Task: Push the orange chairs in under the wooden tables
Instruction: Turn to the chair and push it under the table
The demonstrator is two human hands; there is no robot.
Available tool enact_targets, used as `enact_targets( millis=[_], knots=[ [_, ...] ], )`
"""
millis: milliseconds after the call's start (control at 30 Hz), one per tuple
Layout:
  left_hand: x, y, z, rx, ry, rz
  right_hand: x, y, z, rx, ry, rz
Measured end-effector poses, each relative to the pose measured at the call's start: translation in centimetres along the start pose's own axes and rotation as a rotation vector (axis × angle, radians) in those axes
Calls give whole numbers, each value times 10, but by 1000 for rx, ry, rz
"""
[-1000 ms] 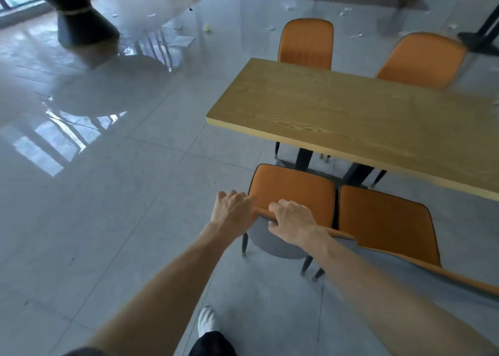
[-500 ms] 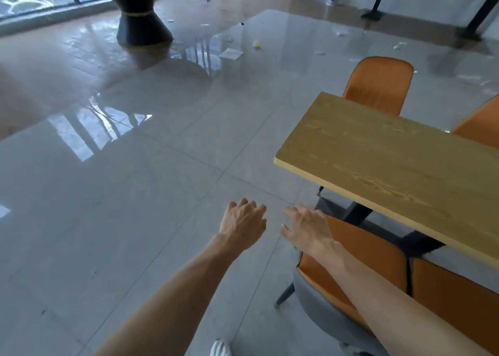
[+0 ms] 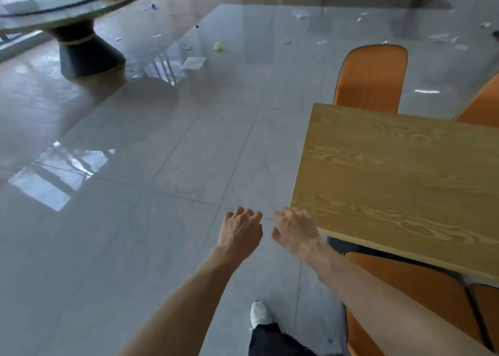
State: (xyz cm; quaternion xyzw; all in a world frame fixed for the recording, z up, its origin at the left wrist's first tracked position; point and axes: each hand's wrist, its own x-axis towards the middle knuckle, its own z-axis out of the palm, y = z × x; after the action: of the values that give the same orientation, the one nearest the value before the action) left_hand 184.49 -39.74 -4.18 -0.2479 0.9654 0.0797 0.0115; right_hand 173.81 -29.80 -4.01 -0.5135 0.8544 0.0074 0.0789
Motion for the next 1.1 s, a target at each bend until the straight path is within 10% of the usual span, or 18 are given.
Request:
enact_targets(
  millis=[733,1100],
  knots=[
    [471,-202,-40,71,-131,284,460,73,-50,57,-23,275],
    [714,-160,-53,42,-207,585,603,198,-92,104,-5,590]
  ],
)
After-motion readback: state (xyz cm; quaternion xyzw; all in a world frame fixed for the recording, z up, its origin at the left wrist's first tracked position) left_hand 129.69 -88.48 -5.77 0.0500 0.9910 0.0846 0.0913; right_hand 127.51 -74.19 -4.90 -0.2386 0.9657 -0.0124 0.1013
